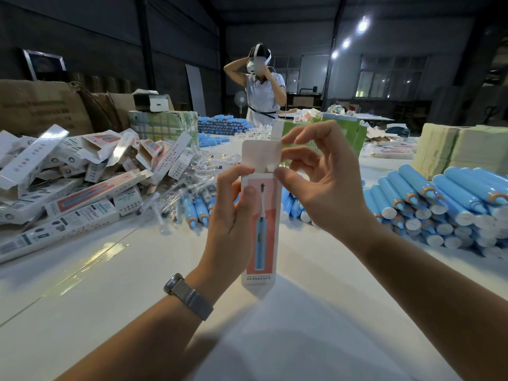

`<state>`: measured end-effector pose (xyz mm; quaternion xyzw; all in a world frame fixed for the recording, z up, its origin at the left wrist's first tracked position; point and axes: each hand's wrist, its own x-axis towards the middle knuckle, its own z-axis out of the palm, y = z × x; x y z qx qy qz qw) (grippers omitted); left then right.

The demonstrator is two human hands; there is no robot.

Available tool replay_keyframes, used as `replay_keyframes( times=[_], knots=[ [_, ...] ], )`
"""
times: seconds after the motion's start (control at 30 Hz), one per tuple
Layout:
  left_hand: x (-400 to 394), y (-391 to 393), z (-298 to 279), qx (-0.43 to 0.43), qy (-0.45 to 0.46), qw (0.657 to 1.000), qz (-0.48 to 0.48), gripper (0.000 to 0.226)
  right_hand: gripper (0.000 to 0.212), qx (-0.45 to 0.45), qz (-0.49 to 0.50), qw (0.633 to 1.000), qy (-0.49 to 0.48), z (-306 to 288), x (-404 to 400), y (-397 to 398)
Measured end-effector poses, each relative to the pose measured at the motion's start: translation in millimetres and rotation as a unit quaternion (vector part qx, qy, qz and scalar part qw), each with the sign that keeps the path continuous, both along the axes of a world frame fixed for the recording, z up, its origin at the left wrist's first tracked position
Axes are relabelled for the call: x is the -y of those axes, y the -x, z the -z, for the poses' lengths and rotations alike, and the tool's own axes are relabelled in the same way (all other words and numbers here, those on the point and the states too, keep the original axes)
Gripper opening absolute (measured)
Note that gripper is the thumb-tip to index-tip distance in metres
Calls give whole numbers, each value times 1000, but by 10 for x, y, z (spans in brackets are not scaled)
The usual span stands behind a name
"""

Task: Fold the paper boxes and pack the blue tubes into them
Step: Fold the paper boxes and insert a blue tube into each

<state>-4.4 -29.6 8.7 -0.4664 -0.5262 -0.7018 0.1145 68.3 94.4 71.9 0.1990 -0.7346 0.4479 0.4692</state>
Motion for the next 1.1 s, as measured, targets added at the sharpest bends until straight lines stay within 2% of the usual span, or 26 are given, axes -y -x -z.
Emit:
replay_keyframes(
  times=[0.1, 0.27, 0.5, 0.63, 0.8, 0.97, 1.1],
  knots=[
    [0, -7, -2, -4, 8, 1000, -6, 26, 44, 17, 3, 1000, -9, -14, -7, -8],
    [-12, -17, 6, -3, -22, 1000, 16, 22, 32, 44, 17, 998, -35, 9, -39, -9],
    [18, 4, -31, 8, -5, 1000, 4, 20, 18, 63, -6, 997, -37, -7, -55, -35],
    [41, 32, -34, 8, -6, 1000, 24, 19, 20, 63, -10, 998, -20, -11, -11, -29],
    [59, 16, -75, -6, -11, 1000, 4, 11, 23, 106, -49, 993, 22, 9, 16, -29],
    [59, 6, -120, 6, -13, 1000, -2, 19, 22, 123, -34, 992, -4, 65, 24, -17],
    [50, -1, -128, -22, -5, 999, -34, 20, 17, 104, 1, 994, -31, 61, 15, -18]
  ],
)
